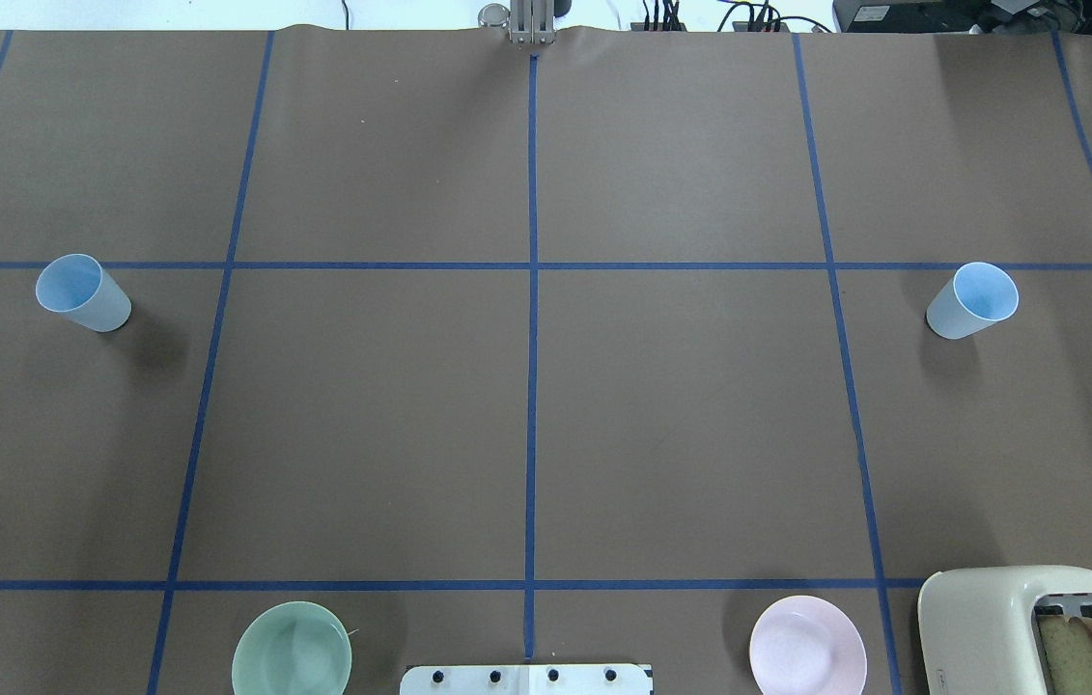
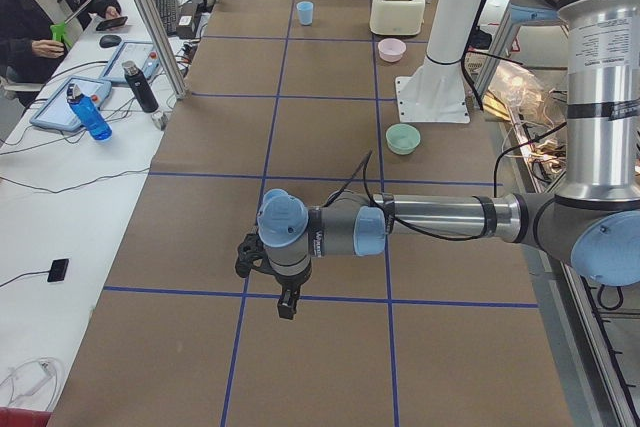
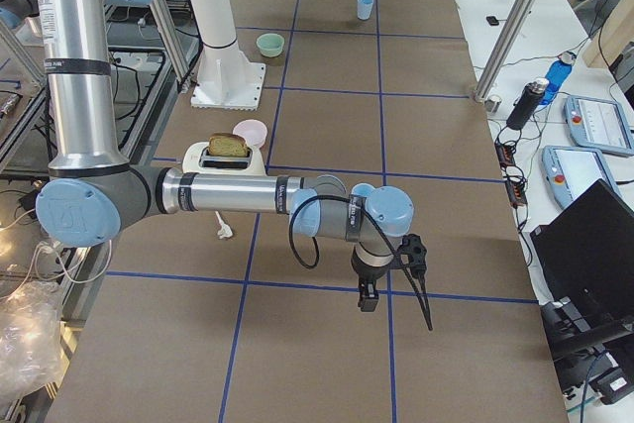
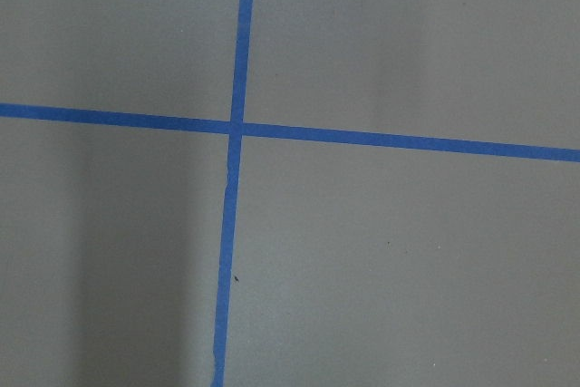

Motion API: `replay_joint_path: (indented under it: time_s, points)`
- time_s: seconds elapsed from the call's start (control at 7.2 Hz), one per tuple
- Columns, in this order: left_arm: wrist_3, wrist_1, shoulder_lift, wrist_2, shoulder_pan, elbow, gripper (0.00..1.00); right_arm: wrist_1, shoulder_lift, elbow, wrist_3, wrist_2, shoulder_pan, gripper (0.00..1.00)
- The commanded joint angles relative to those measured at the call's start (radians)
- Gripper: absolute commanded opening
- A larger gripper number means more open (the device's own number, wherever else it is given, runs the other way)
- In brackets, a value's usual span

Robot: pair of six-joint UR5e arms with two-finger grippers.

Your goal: Stack blue cups with both arms

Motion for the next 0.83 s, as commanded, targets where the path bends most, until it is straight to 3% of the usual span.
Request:
replay_joint_path:
  time_s: [0.0, 0.69]
  points:
    - [0.000, 0.000, -0.003, 0.000, 0.000, -0.006, 0.98, 0.000, 0.002, 0.001, 0.000, 0.000, 0.000, 1.00]
    - [-0.002, -0.026, -0.026, -0.002, -0.011, -0.069, 0.98, 0.002, 0.018, 0.063, -0.002, -0.002, 0.000, 1.00]
